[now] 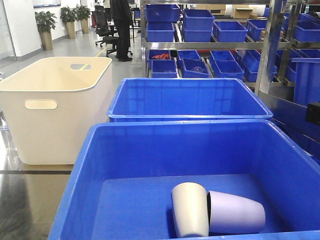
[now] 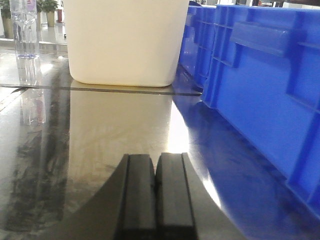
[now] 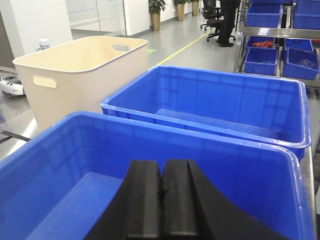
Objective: Grab cup from conveyor and place in blue bin
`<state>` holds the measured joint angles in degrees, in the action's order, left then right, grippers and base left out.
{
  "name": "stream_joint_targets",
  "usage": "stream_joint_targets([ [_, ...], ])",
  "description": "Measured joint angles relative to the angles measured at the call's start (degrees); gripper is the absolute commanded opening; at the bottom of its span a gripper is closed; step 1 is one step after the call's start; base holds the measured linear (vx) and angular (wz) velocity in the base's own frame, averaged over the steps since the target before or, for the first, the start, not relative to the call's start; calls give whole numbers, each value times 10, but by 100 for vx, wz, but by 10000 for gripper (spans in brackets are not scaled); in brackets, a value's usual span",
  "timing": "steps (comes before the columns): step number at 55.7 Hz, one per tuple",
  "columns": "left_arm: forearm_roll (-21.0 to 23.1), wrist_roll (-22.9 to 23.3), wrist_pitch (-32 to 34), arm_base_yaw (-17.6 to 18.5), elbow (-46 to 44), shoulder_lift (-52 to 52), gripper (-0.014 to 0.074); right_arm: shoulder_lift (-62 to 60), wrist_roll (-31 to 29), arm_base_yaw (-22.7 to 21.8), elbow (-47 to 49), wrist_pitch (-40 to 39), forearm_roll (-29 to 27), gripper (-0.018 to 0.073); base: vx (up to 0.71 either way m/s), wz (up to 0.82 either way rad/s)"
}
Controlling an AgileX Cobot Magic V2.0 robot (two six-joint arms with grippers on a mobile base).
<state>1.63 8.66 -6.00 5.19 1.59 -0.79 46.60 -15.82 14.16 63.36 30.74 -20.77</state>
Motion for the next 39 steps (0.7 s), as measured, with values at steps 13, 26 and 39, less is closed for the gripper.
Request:
stream_joint_targets([
  [13, 0, 0, 0, 0, 0, 0, 31, 0, 0, 0, 0, 0, 0, -6, 0, 0],
  [26, 0, 0, 0, 0, 0, 0, 31, 0, 0, 0, 0, 1, 0, -6, 0, 0],
  [39, 0, 0, 0, 0, 0, 0, 31, 0, 0, 0, 0, 1, 0, -6, 0, 0],
])
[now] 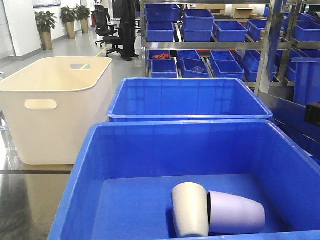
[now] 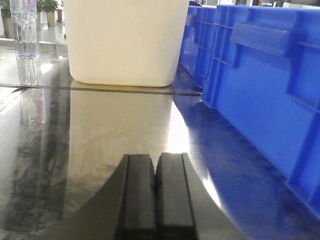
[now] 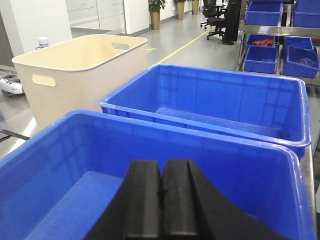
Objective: Grab cup from conveyor and place in blue bin
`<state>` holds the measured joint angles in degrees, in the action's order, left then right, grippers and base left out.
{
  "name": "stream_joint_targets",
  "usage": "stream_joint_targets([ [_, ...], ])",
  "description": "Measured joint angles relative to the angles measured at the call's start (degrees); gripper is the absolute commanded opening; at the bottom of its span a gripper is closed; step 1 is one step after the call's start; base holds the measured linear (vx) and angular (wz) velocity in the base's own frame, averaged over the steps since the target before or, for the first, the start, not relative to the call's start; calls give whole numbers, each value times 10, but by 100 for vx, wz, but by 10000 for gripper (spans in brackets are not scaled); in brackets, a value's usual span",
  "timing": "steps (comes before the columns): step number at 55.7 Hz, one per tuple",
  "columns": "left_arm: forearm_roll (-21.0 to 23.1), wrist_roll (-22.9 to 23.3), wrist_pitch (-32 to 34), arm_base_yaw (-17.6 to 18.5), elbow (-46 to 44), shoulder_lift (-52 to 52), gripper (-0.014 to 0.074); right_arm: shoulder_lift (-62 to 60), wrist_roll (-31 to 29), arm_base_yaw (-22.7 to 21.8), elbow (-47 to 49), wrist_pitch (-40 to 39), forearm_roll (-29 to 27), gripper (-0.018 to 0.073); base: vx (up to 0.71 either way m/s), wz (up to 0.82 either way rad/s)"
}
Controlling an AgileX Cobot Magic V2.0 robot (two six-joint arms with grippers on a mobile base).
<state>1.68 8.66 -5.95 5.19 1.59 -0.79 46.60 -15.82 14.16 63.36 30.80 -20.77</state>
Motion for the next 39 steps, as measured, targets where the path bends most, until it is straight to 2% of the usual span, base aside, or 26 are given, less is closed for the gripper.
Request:
stream_joint_targets([
  [14, 0, 0, 0, 0, 0, 0, 31, -23, 0, 0, 0, 17, -2, -6, 0, 0],
  [27, 0, 0, 1, 0, 0, 0, 31, -144, 7, 0, -4, 28, 31, -6, 0, 0],
  [33, 0, 0, 2, 0, 0, 0, 31, -214, 48, -16, -50, -6, 70, -6, 0, 0],
  [39, 0, 0, 2, 0, 0, 0, 31, -287, 98, -57, -137, -47, 101, -6, 0, 0],
])
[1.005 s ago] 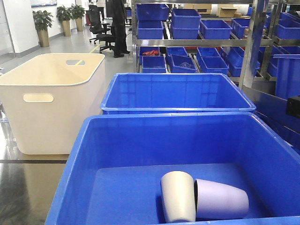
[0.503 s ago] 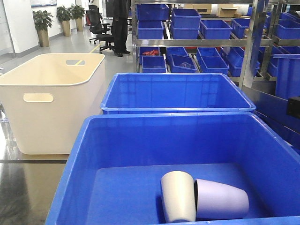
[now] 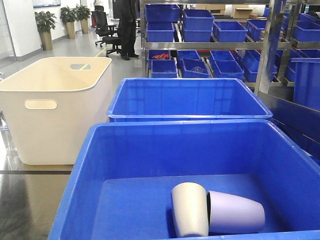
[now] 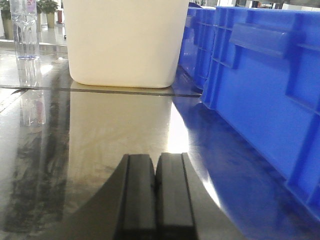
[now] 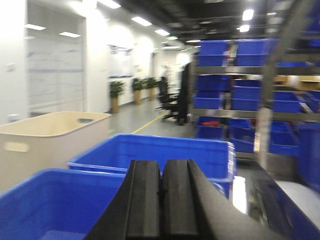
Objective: Grab cup from conveyor and place in blue bin
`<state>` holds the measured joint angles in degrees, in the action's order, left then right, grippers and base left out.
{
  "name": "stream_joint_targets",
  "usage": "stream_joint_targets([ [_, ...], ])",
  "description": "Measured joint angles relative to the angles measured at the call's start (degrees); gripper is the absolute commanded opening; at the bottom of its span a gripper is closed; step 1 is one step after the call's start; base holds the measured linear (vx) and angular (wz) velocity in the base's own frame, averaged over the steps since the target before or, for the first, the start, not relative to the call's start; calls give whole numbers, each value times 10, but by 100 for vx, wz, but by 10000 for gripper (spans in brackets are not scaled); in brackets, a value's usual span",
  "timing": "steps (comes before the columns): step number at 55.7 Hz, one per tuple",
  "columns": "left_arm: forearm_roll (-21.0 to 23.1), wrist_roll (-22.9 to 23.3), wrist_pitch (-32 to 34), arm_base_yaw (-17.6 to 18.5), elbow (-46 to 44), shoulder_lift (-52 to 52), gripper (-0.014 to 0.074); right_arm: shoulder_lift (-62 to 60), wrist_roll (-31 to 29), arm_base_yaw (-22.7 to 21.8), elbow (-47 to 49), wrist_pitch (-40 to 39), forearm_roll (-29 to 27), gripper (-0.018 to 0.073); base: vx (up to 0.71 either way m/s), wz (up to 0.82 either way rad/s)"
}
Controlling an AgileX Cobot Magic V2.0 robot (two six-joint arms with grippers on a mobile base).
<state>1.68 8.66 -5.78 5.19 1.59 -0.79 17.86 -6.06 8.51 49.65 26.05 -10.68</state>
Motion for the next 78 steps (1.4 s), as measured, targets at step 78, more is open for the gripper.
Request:
stream_joint_targets([
  [78, 0, 0, 0, 0, 0, 0, 31, -187, 107, -101, -513, -183, 118, -6, 0, 0],
])
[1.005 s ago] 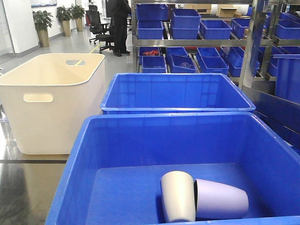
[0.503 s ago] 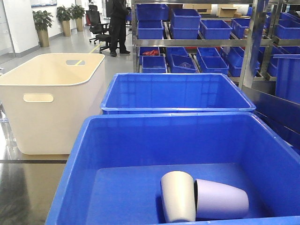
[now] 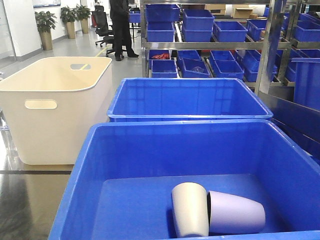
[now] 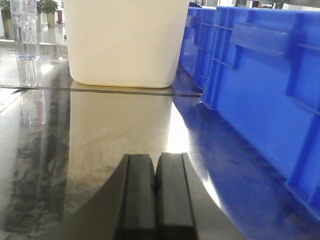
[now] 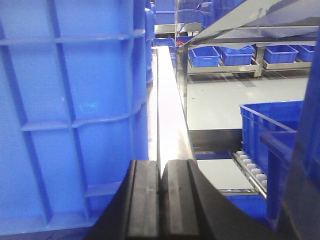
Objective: Grab cup from conveyor and place in blue bin
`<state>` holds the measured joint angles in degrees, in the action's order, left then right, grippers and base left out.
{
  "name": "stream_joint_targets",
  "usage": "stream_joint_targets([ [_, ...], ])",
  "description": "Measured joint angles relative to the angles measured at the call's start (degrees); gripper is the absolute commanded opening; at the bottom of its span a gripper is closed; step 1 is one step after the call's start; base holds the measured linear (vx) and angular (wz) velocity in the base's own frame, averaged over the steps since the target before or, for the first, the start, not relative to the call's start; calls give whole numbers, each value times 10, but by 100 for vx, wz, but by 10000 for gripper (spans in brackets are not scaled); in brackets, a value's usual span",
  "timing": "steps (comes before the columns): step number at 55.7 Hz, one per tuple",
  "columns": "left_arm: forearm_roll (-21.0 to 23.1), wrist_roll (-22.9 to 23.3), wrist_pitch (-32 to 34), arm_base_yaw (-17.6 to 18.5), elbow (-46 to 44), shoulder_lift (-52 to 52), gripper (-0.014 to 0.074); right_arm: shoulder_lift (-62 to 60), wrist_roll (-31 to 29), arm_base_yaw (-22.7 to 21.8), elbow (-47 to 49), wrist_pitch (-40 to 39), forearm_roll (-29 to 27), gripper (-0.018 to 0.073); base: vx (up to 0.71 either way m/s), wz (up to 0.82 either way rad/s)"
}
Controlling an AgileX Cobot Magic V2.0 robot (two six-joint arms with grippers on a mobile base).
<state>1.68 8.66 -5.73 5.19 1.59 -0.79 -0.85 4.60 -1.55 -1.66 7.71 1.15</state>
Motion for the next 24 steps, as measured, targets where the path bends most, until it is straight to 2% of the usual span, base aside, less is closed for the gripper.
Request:
stream_joint_targets([
  [24, 0, 0, 0, 0, 0, 0, 31, 0, 0, 0, 0, 0, 0, -6, 0, 0],
])
